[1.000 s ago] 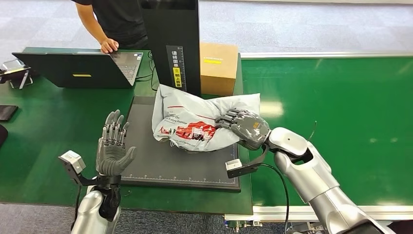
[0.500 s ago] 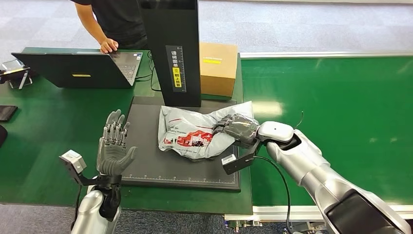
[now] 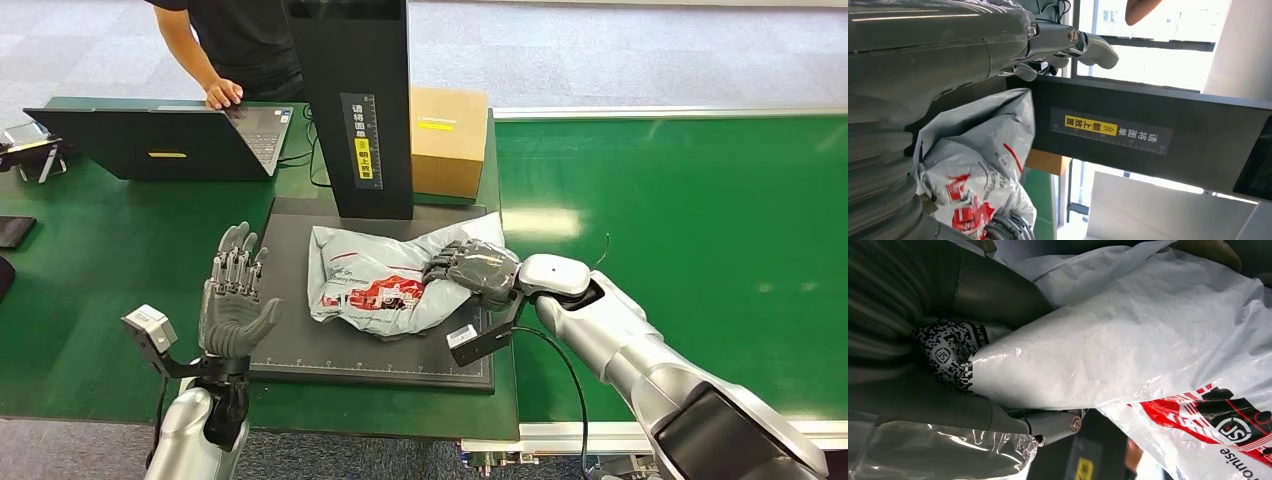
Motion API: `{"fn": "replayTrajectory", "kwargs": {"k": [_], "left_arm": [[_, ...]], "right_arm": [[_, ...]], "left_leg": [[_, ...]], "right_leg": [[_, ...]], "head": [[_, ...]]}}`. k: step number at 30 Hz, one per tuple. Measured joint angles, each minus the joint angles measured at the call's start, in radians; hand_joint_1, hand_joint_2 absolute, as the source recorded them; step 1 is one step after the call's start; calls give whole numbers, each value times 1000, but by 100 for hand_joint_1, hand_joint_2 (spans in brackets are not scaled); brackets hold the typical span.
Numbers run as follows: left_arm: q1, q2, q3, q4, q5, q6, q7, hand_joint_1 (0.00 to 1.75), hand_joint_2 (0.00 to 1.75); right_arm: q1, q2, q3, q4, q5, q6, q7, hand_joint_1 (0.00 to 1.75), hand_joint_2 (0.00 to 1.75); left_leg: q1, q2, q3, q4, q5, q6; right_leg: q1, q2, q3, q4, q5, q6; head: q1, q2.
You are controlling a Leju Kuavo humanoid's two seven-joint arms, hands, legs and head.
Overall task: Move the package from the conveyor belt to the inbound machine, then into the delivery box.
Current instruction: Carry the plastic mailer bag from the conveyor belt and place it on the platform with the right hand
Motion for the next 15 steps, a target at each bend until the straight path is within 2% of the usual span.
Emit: {"fn": "replayTrajectory", "kwargs": {"k": [1,2,5,6,11,15], "left_arm": [[0,0,-2,0,1,0,0,0,175],[0,0,-4,0,1,-1,0,0,175],[-2,1,-13,0,4,-1,0,0,175],[-2,2,-16,1,6,-1,0,0,175],[-5,7,-22,1,24,-4,-2,0,175],[-5,8,-23,5,53,12,17,0,175]], "right_arm": [[4,3,2,-1,-7,-24,-10,175,175],[11,5,4,-3,-13,-46,-17,155,175],[33,12,8,-11,-23,-92,-16,25,175],[39,14,8,-12,-24,-100,-10,1,175],[65,20,-6,-12,-60,-169,5,0,175],[119,21,-78,-44,-242,-213,-45,0,175]], "left_leg": [[0,0,0,0,0,0],[0,0,0,0,0,0],[0,0,0,0,0,0],[0,0,0,0,0,0],[0,0,0,0,0,0],[0,0,-1,0,0,0]], "right_leg": [[0,0,0,0,0,0],[0,0,0,0,0,0],[0,0,0,0,0,0],[0,0,-1,0,0,0],[0,0,-1,0,0,0],[0,0,-1,0,0,0]], "head": [[0,0],[0,0],[0,0],[0,0],[0,0],[0,0]]}}
